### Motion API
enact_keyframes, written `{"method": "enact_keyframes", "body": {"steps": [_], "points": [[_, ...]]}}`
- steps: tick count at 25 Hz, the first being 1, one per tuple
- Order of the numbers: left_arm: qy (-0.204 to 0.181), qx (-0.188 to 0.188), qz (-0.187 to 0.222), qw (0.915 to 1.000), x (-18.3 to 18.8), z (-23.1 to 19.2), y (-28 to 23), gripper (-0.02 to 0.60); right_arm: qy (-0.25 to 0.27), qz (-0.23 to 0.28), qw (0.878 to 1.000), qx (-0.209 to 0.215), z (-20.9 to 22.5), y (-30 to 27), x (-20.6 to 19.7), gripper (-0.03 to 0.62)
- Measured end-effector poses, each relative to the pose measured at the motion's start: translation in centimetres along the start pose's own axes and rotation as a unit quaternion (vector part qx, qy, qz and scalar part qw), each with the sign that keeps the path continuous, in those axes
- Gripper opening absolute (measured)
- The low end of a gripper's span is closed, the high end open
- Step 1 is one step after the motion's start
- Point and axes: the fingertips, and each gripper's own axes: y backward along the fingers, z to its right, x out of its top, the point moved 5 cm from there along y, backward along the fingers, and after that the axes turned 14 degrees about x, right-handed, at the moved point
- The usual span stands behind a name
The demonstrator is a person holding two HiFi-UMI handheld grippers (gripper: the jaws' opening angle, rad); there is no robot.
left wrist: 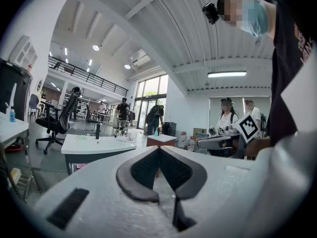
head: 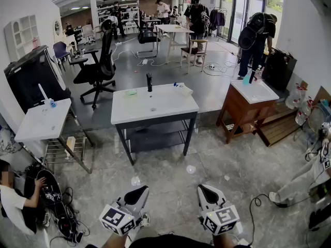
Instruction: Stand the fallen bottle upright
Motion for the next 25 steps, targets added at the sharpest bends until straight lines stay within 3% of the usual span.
{"method": "enact_keyframes", "body": {"steps": [6,12,15,16,19,25], "points": [[-0.005,-0.010,-0.005,0.9999,-0.8,0.5,-0.6,0.018,-0.032,0.023,0.999,0.038,0.4,-0.5,-0.9,0.002],[-0.029,-0.026,-0.003,0.9992,-0.7,-0.2,-2.9,0.023,-0.043,0.028,0.998,0.028,2.2,-1.8,-1.1,0.004],[-0.035,-0.043,-0.002,0.9985,-0.5,-0.9,-5.8,0.025,-0.048,0.030,0.998,0.022,3.9,-3.4,-0.8,0.077],[-0.036,-0.051,-0.002,0.9980,-0.5,-1.1,-6.9,0.034,-0.047,0.031,0.998,0.019,4.7,-4.1,-0.7,0.078],[-0.045,-0.080,-0.013,0.9957,-0.8,-2.4,-10.6,0.210,-0.050,0.034,0.998,0.011,6.9,-6.9,-0.2,0.118],[-0.060,-0.100,-0.025,0.9929,0.6,-8.7,-17.9,0.235,-0.045,0.035,0.998,-0.009,11.6,-14.9,2.7,0.186]]}}
